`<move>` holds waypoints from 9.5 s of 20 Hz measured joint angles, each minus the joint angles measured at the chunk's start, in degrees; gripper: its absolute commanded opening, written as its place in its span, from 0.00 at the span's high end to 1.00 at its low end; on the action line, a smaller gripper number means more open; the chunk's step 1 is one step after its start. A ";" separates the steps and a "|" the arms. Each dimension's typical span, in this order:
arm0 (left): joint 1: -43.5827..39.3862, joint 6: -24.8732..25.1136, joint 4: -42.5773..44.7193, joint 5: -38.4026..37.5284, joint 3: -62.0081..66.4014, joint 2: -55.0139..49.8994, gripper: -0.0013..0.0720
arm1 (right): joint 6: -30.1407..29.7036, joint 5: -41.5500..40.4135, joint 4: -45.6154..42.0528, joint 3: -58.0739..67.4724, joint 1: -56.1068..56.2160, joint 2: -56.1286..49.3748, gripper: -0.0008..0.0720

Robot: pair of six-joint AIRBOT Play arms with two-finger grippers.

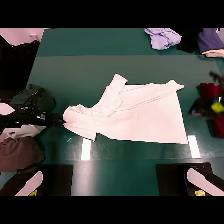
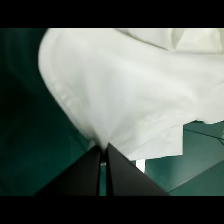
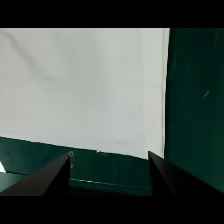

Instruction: Fold the shirts.

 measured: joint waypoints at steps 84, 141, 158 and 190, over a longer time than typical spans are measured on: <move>0.00 -14.93 6.86 -4.85 73.99 6.82 0.95 | 7.82 -1.77 6.51 56.33 -1.49 4.42 0.97; -0.28 -8.37 13.38 -4.87 7.50 -9.73 0.25 | 5.16 -11.08 -6.80 18.16 11.56 -19.78 0.35; -11.39 -16.65 11.21 -3.52 -7.72 -1.11 0.25 | 4.79 -13.35 -2.80 10.62 11.56 -13.57 0.35; -12.31 -15.89 8.92 -2.62 3.02 1.70 0.95 | 1.64 -19.47 9.35 -4.39 11.85 -11.96 0.97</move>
